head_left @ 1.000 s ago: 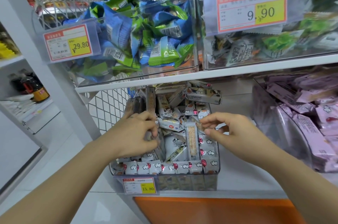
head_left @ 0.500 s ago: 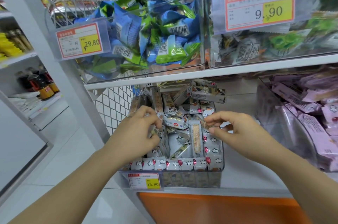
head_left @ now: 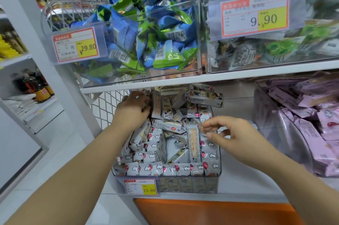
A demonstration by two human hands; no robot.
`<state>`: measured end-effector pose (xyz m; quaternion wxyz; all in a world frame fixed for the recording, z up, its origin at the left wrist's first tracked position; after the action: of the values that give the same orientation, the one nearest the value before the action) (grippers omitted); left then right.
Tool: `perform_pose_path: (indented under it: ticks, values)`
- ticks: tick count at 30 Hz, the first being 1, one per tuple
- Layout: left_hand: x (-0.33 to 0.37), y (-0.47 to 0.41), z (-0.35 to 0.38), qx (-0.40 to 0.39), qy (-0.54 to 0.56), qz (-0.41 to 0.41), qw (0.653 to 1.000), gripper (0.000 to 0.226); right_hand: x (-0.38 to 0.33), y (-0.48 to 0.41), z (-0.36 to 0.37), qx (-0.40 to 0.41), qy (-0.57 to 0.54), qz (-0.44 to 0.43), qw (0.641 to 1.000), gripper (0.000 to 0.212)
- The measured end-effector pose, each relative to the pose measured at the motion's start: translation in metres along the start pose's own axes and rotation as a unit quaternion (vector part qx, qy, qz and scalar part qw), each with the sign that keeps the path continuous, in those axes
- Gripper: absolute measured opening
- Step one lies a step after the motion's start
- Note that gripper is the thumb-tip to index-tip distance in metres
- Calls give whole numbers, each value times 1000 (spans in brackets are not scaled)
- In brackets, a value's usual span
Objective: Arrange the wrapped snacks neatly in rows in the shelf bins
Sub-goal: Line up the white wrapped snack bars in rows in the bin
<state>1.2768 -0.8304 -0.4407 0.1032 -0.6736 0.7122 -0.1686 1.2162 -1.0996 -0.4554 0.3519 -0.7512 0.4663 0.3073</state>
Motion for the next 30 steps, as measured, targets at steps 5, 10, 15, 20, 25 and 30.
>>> perform_pose_path:
  ticks: [5, 10, 15, 20, 25, 30]
  values:
    - [2, 6, -6, 2, -24, 5, 1000, 37, -1, -1, 0, -2, 7, 0, 1000, 22]
    - [48, 37, -23, -84, 56, 150, 984, 27, -1, -1, 0, 1, 4, 3, 1000, 22]
    - [67, 34, 6, -309, 73, 144, 937, 25, 1, -2, 2, 3, 8, 6, 1000, 22]
    - [77, 26, 27, -384, -72, 142, 910, 43, 1, 1, -1, -2, 3, 13, 1000, 21]
    - [77, 26, 38, -389, -135, 150, 899, 42, 1, 1, -2, -3, 4, 15, 1000, 20]
    - [71, 29, 32, -378, -32, 118, 918, 31, 1, 1, -1, -4, 6, 13, 1000, 21]
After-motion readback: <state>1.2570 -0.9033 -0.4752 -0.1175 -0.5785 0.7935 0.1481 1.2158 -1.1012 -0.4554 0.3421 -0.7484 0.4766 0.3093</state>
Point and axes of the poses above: each hand's wrist, its own y-axis away from the middle knuckle, its own z-axis out of the palm, x = y × z, the point moved 1 cm from there along -y, towards the middle knuckle, and after that the axes turned 2 degrees about z, right-handed, at the moved point
